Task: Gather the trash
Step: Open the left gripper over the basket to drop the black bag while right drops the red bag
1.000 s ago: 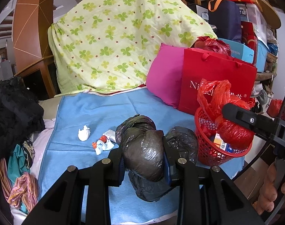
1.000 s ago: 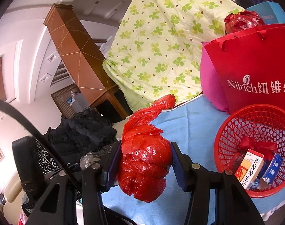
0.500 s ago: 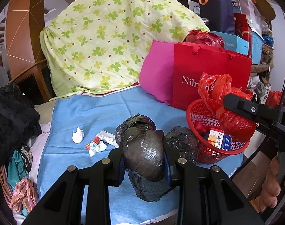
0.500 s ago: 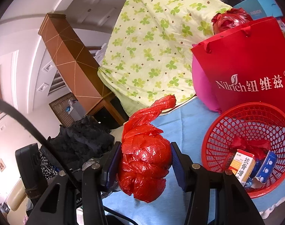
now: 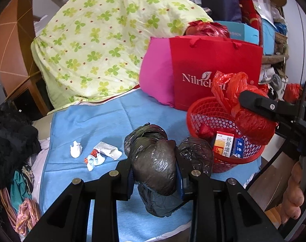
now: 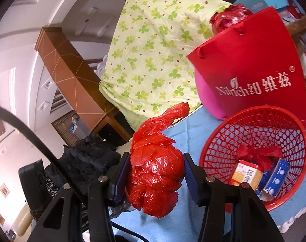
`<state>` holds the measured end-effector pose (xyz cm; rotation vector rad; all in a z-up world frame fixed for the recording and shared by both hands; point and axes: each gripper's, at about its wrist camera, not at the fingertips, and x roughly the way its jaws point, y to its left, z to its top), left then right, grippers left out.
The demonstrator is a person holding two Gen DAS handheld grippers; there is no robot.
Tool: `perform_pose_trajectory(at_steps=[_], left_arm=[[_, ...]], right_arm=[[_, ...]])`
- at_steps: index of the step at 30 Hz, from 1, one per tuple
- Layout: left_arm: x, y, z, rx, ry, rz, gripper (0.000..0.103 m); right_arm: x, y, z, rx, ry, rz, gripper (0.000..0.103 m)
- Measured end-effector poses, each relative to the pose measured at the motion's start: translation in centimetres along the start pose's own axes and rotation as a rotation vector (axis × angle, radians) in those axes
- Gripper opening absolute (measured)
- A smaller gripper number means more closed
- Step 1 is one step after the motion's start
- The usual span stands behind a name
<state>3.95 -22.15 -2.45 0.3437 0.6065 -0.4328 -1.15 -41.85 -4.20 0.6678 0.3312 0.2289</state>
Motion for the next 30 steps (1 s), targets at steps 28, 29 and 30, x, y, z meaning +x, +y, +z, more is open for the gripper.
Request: perform_pose_trajectory(at_steps=[28,29,30], left_arm=[[8.9,-10.7,5.2,0.110,0.027,-0.327,0.066],[9.0,-10.6,5.0,0.114,0.031,-0.324,0.066],[9.0,-10.4,4.7,0.118,0.035,-0.317,0.066]], right_arm=[[-5.6,-13.8,1.8,0.267,-0.094,-0.221,0.067],[-5.2,-14.1,1.6,0.285,-0.079,-0.220,0.067],[-4.9,-14.3,1.5,0.294,-0.068,-0.220,0.067]])
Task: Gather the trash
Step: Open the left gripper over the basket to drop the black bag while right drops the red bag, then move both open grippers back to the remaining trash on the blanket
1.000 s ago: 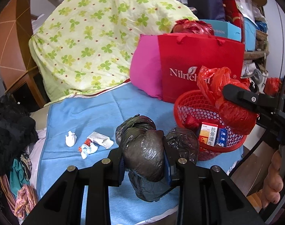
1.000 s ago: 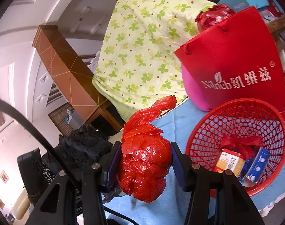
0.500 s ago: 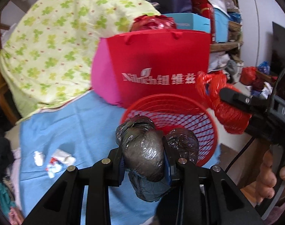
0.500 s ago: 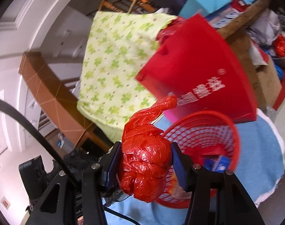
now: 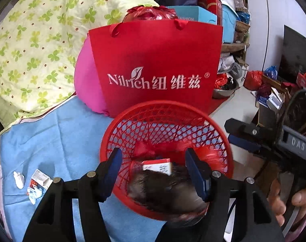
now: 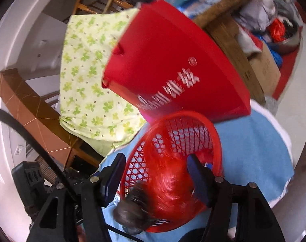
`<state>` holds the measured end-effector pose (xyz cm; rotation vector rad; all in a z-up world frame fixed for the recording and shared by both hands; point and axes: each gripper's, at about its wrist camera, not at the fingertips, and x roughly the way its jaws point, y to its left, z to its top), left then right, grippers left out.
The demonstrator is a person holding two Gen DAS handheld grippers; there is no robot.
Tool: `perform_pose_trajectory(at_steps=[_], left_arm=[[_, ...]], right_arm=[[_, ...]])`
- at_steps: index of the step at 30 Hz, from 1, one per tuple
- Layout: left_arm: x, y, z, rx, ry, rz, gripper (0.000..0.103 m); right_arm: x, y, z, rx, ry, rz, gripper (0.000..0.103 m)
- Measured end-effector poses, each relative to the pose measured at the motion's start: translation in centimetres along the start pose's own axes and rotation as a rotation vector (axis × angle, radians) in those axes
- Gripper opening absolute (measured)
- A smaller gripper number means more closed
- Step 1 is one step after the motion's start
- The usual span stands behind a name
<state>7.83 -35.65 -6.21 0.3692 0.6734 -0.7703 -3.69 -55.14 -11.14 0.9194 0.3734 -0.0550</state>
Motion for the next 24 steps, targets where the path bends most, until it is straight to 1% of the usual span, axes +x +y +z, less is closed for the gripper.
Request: perform_pose_trajectory(at_steps=[3,7,10,13,17,19,21,24], left_arm=[[-0.6,1.0,-0.9,0.000,0.000,0.026,0.066],[-2.5,3.7,-3.0,-0.027,-0.008,0.070,0.066],[-4.1,6.1,-5.4,-0.040,-0.003,0.139,0.069],[-5.5,9.1,-8.6,-0.076,0.025,0.218,0.069],[-7.7,14.5,-13.1,-0.189,0.071,0.309,0.069],[-8.9,16.9,-15.0,-0.242,0.080,0.362,0.069],[-10.1,19.5,-16.9,-0.310,0.084,0.405,0.069],[-11.3,22.0,-18.9,-0.392,0.078,0.441,0.069]], right_arm=[[0.1,0.0,-0.3,-0.003,-0.002,-0.015,0.067],[-0.5,1.1,-0.4,-0.037,-0.027,-0.016,0.067],[-0.9,2.3,-0.5,-0.059,-0.032,-0.006,0.067],[-1.0,4.4,-1.0,-0.110,-0.031,0.015,0.067],[-0.6,8.0,-2.2,-0.192,-0.007,0.068,0.067],[-0.1,9.9,-3.1,-0.236,0.015,0.095,0.067],[0.7,12.1,-4.3,-0.288,0.046,0.122,0.067],[2.6,15.4,-6.5,-0.369,0.116,0.158,0.067]])
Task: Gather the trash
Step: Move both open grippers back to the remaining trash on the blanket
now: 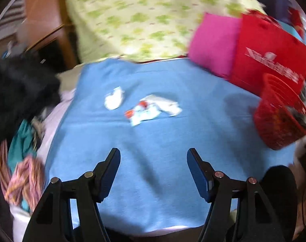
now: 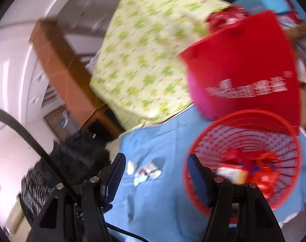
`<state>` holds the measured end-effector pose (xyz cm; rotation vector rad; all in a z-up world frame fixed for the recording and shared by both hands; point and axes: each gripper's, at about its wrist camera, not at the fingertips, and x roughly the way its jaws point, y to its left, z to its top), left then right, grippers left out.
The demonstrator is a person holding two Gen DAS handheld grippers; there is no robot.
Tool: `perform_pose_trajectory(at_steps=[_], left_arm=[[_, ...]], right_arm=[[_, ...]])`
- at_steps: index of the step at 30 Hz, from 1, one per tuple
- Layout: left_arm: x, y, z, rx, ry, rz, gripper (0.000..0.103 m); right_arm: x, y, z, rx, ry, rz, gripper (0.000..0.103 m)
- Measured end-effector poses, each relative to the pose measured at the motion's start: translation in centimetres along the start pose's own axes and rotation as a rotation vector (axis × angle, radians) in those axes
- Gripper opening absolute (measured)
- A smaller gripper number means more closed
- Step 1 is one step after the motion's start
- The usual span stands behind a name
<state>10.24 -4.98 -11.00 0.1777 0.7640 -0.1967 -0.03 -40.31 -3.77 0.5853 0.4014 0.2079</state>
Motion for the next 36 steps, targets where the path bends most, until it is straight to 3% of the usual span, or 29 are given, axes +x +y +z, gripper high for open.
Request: perform_pose_trajectory(at_steps=[7,16,21,26,28,33,36], left_arm=[[1.4,5.1,-2.5,-0.102,0.011,0.026,0.069],[5.6,9.5,-5.0,-0.183,0.079,0.061,0.069],[7.4,11.5,-5.3,-0.206,0.093,0.079,0.069],[9.0,13.1,-5.4,-0.213,0.108,0.089,0.069],[9.6,13.8,-5.1,-0.216,0.109,0.092,0.069],[11.1,15.3,-3.3,-0.200,0.092,0.096,0.069],[12.3,15.6,-1.6,-0.181,0.073,0.084,0.069]], right_arm=[[7.8,5.4,-2.8,-0.109,0.185,0.052,0.067],[20.0,7.9,-7.1,-0.113,0.427,0.075,0.067],[28.0,7.6,-9.0,-0.042,0.526,0.077,0.067],[36.8,5.8,-10.8,0.088,0.601,0.014,0.065],[40.1,4.5,-11.4,0.173,0.618,-0.026,0.058],[44.9,2.1,-12.2,0.322,0.579,-0.111,0.055],[46.0,3.3,-11.8,0.243,0.569,-0.132,0.021]])
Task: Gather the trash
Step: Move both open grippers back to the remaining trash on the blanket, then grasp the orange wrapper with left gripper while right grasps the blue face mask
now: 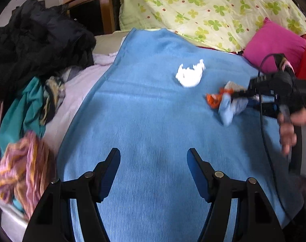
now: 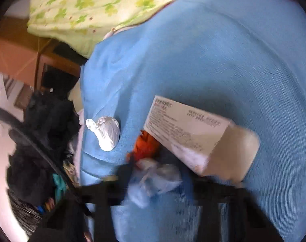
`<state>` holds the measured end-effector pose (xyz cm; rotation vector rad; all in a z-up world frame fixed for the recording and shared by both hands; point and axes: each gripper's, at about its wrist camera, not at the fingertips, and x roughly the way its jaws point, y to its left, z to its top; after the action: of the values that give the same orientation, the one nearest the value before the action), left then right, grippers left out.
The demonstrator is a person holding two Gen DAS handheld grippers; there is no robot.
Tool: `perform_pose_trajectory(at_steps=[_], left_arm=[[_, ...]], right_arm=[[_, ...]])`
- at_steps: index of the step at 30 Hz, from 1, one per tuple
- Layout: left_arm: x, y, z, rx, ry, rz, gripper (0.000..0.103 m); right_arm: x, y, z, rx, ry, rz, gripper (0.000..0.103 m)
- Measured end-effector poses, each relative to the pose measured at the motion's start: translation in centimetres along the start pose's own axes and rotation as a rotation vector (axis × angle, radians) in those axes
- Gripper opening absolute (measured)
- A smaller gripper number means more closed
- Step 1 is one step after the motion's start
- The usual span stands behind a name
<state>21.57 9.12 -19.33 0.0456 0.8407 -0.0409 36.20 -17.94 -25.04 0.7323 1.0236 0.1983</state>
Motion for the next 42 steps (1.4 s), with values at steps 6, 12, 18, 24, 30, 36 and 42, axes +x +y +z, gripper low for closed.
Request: perform_pose_trajectory(at_steps=[6,12,18,24,30,36,42], left_arm=[[2.9,-2.6,3.7,0.089,-0.026,-0.073,0.069],[6.2,-7.0,7.4,0.191,-0.015,-0.213,0.069],[7.0,-6.4,8.1,0.099,0.011,-0.253,0.069],[6.4,-4.4,5.7,0.120,0.043,-0.209,0.069],[7.0,-4.0,6.5,0.155,0.044,-0.239,0.061],[8.8,-8.9,8.2,0.267,0.014,-0.310,0.061],[13.1,-11.9,9.7,0.321,0.092,-0.352,0.043]], right_arm=[[-1.0,-0.5,-1.5,-0.109,0.006,-0.002,0.013],[-5.8,-3.4,-2.3,-0.123,-0.015,0.051,0.010],[-8.7,-3.1,-2.1,-0.233,-0.025,0.074,0.023],[-5.3,-0.5,-1.7,-0.312,0.002,0.121,0.064],[-1.0,-0.1,-1.7,-0.344,0.031,0.054,0.032],[-3.5,-1.5,-2.1,-0.374,0.007,0.045,0.023],[-7.5,-4.3,-2.2,-0.348,-0.016,0.033,0.021]])
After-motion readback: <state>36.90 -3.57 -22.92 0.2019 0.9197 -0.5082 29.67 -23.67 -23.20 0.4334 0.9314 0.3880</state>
